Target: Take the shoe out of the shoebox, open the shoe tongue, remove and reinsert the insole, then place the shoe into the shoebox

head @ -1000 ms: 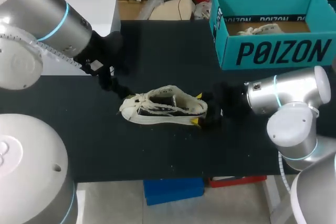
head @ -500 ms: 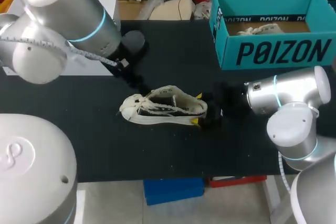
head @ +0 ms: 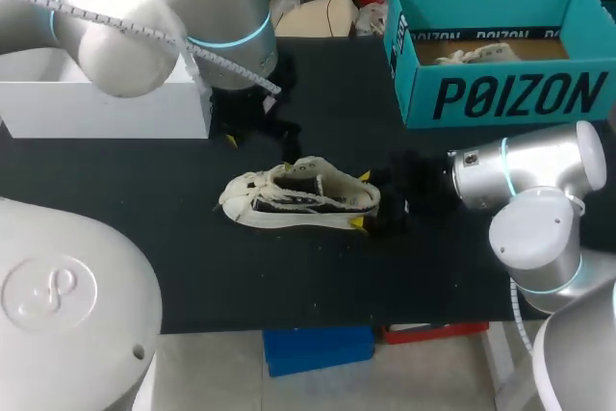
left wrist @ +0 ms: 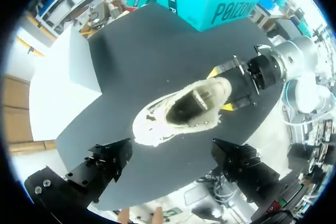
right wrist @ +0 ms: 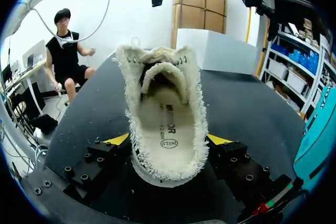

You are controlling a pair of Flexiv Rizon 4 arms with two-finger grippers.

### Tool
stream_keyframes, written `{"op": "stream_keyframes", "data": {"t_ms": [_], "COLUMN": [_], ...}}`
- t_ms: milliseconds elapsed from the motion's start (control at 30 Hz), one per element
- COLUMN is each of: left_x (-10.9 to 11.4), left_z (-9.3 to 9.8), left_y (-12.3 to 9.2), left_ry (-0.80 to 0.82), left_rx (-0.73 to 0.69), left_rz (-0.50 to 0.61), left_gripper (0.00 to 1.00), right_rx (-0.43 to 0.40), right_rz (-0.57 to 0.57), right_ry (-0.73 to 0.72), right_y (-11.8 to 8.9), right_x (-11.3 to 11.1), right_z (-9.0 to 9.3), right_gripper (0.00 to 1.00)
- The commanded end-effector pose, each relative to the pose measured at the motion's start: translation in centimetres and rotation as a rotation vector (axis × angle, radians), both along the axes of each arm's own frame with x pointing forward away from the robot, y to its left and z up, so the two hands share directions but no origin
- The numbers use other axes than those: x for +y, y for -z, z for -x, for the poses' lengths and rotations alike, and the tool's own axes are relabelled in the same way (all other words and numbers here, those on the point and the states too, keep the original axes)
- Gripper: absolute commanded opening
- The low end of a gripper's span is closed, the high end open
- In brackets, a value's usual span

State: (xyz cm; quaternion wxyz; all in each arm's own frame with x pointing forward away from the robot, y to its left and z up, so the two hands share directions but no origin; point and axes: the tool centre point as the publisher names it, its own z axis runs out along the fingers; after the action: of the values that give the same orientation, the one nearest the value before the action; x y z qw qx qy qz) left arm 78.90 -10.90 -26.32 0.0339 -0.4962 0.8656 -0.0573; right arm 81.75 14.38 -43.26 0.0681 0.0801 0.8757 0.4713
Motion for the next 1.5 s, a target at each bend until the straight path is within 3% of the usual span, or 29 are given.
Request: {"op": "stream_keyframes", "data": {"t_ms": [33, 333, 667, 1500], "left_x": [-1.7, -5.1, -7.0, -6.4], "left_z": [-0.2, -0.3, -0.6, -1.2], "left_y": [0.0, 1.7, 4.1, 9.8], "left_ry": [-0.347, -0.422, -0.426, -0.435], "left_rx": [0.144, 0.098, 0.049, 0.035], "left_rz": [-0.257, -0.288, -0.324, -0.496], "left_gripper": [1.00, 1.00, 1.00, 1.00], "right_rx": [0.001, 0.001, 0.001, 0.001], "right_rz": [0.001, 0.001, 0.001, 0.001], "right_ry": [0.001, 0.001, 0.001, 0.001], "right_y": [0.2, 0.2, 0.2, 0.2], "right_x": [0.2, 0.2, 0.2, 0.2], "right_z": [-0.1, -0.1, -0.1, -0.1], "right_gripper": [0.00, 0.00, 0.00, 0.00]}}
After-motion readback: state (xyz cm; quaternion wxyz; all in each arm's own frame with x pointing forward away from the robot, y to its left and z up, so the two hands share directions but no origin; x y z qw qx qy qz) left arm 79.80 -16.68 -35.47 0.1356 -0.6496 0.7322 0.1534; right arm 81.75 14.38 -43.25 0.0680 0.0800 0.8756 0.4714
